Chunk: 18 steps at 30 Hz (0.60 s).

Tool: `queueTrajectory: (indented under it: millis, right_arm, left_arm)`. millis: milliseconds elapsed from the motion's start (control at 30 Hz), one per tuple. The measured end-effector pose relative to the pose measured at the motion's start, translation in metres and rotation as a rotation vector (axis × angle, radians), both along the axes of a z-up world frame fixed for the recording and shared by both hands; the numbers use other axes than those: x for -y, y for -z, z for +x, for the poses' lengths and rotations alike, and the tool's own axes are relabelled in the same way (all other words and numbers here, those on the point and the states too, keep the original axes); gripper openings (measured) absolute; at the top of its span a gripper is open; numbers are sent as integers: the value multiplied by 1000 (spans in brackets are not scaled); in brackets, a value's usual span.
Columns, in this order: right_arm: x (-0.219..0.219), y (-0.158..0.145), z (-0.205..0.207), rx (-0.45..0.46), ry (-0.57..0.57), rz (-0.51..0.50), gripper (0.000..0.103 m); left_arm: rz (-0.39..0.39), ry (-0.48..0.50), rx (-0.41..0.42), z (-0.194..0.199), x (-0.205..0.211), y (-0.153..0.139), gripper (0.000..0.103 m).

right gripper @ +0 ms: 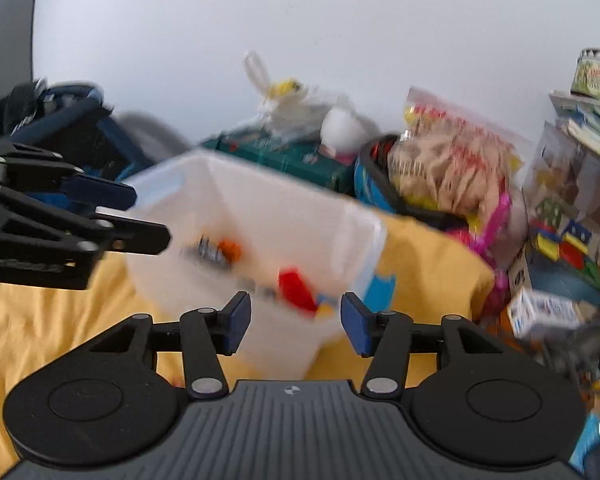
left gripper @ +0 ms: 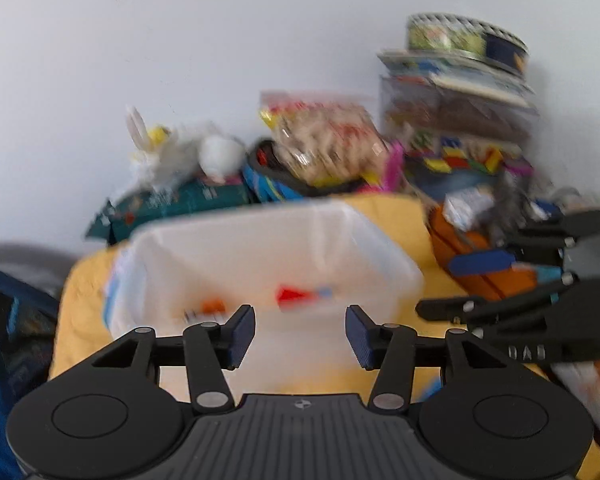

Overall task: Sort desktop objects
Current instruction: 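Carry the teal figure and khaki toy over the bin and open both tools, then grasp the green frog tile with the left tool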

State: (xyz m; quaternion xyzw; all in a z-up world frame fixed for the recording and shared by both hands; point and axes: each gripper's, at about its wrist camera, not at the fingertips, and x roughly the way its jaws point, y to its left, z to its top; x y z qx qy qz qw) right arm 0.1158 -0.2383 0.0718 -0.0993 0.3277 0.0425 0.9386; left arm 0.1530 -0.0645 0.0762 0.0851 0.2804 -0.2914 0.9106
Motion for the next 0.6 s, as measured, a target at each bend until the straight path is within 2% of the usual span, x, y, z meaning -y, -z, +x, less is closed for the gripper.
queueTrajectory:
  millis: [67,100,233,333,433,500,600]
  right_arm:
    - [1,17,-17,-55,-14,-24,48]
    - [2,26,-27,-82,-19,-31,43]
    - [7,64,-63,-191,-10,-20,41]
    - [13,84,-83,-255,25,35,41]
    - [16,94,-97,-281,50,73,41]
    - [16,97,-104,-292,51,81,41]
    - [17,96,-112,-289,46,79,42]
  left_arm:
    - [4,27,-51,-21,3,19,54]
    - [5,41,-78,-28,4,27,54]
    - [37,85,-179,-60,19,69,54]
    - [82,118,-202,-75,30,91,54]
    - [142,137,-213,-75,41,112,54]
    - [146,139,-217,-71,45,119,53]
    - [181,140,-212,-63,53,128,41]
